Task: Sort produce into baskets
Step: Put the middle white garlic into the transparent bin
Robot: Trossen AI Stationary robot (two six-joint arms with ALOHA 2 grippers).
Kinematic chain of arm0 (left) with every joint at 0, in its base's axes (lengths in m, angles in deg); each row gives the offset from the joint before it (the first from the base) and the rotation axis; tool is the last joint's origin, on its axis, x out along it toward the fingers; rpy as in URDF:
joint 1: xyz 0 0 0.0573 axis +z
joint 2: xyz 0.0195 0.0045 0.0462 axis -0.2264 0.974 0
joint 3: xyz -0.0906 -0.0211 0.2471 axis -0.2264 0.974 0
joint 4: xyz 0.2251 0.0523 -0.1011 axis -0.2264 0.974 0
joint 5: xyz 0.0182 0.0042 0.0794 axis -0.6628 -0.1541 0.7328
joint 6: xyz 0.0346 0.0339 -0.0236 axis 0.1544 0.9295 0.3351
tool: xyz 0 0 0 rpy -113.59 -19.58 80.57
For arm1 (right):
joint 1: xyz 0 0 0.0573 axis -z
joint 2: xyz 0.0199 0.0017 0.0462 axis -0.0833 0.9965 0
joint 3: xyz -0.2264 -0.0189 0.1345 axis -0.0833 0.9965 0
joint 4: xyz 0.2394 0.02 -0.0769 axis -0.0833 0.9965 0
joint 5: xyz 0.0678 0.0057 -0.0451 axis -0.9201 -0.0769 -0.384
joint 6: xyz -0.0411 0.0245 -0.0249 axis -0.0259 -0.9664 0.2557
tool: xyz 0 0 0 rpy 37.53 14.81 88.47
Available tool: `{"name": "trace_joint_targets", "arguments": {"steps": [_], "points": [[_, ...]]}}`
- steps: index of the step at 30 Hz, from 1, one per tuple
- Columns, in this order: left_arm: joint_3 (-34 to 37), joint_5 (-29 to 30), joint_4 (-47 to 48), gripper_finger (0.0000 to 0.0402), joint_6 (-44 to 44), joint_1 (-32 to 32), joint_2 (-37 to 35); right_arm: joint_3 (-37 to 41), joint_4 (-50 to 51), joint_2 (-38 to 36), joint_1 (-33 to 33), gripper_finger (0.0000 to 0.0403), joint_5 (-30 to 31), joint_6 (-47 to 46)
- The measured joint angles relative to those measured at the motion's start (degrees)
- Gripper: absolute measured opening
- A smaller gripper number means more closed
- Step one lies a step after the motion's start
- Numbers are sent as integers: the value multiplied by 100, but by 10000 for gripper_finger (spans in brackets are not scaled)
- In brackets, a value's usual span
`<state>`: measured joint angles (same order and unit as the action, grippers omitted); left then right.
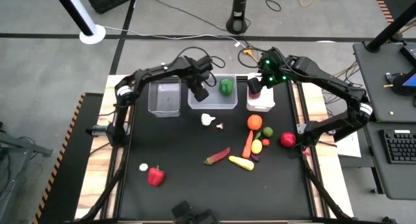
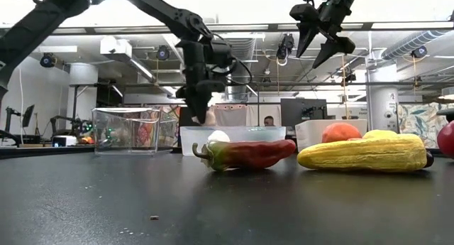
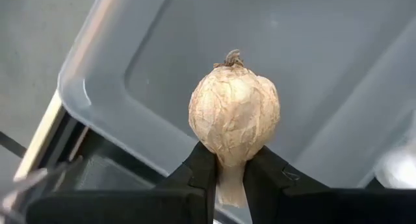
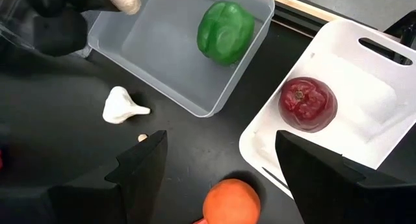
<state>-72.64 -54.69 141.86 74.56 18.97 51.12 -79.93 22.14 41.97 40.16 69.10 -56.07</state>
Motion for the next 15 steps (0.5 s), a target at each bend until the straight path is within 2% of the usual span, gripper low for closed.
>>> {"name": "trace_joint_targets", "arguments": {"steps": [3, 8, 15], "points": [[-270, 59, 57, 48, 47, -2, 180, 0, 0, 0, 0, 276, 5, 4], [-755, 500, 404, 67, 68, 15, 479, 0, 0, 0, 0, 276, 1, 11], [-1113, 563, 680, 119, 204, 58, 622, 0, 2, 0, 0, 276, -4, 9]]}}
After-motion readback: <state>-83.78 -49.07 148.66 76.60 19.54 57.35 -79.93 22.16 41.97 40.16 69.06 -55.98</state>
